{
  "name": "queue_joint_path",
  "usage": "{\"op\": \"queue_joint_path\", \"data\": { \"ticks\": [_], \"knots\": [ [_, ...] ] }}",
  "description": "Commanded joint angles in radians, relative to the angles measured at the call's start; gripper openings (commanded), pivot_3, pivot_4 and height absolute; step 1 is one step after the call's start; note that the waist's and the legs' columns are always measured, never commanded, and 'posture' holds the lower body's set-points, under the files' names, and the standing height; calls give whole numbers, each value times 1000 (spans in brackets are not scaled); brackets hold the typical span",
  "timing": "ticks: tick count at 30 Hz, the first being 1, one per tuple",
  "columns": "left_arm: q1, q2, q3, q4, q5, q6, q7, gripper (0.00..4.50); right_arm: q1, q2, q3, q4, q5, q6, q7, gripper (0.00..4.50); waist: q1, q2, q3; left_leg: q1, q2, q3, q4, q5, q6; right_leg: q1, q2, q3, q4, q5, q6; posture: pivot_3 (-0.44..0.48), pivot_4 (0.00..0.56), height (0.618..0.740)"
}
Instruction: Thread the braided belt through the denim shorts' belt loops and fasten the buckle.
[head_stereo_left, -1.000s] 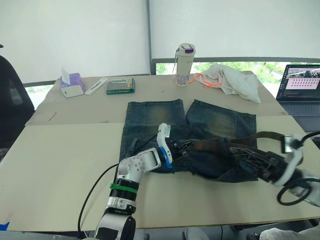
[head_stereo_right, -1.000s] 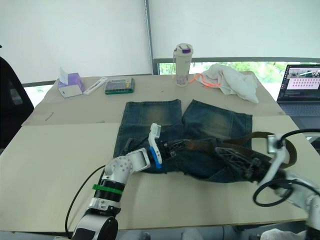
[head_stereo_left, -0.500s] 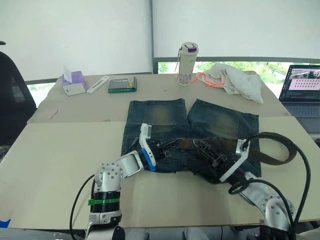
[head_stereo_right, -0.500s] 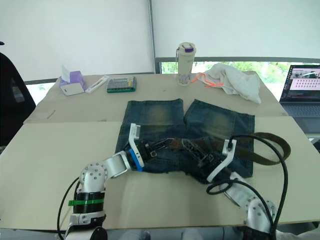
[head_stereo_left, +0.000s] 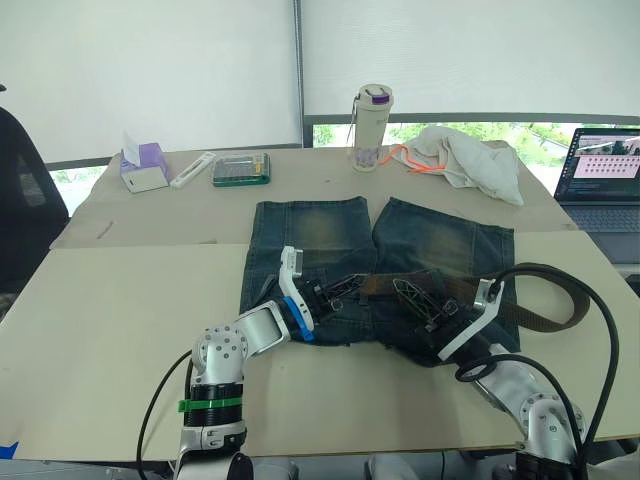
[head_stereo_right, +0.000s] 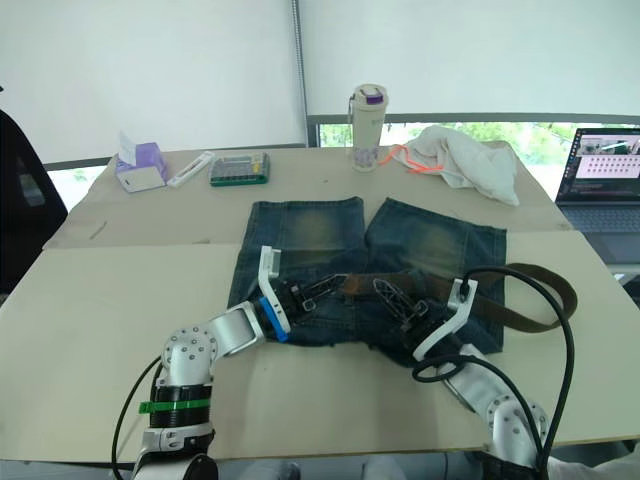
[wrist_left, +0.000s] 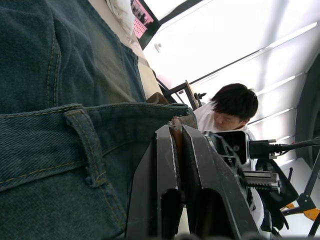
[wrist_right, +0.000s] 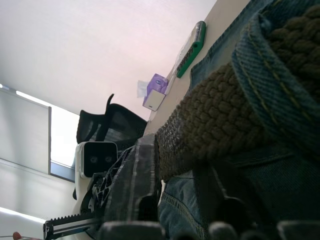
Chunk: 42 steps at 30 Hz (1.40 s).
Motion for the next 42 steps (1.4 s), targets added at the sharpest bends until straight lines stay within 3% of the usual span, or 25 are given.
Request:
{"op": "queue_joint_path", "data": {
  "ticks": [1, 12, 24, 28, 33, 42],
  "knots": [
    [-10, -8, -23, -2, 3, -21, -8, 0, -10, -12, 18, -33, 9, -19, 6, 15, 0, 0, 0, 0, 0, 0, 0, 0, 0, 0, 0, 0, 0, 0, 0, 0, 150, 740],
    [-3, 49, -94, 8, 100, -54, -31, 0, -4, -65, 58, -16, -109, -34, 14, 15, 1, 0, 0, 0, 0, 1, 0, 0, 0, 0, 0, 0, 0, 0, 0, 0, 150, 740],
    [58, 177, -115, -94, 94, -69, -129, 0, -57, -130, 20, 73, -196, -78, 24, 15, -3, 0, 0, 0, 1, 1, 0, 0, 0, 0, 0, 0, 0, 0, 0, 0, 150, 740],
    [82, 210, -128, -92, 134, -118, -134, 0, -73, -111, -1, 96, -173, -88, 1, 15, 0, 0, 0, 0, 1, 0, 0, 0, 0, 0, 1, 0, 0, 0, 0, 0, 150, 740],
    [70, 186, -126, -70, 128, -146, -117, 0, -59, -118, -3, 67, -117, -64, 28, 15, 2, 0, 0, 0, 0, -1, 0, 0, 0, 0, 0, 0, -1, 0, -1, 0, 150, 740],
    [85, 207, -154, -99, 147, -162, -162, 3030, -59, -108, -24, 67, -105, -68, 11, 0, 0, 0, 0, 0, 1, 0, -1, 0, 0, 0, 0, 0, 0, 0, 0, 0, 150, 740]
  ]
}}
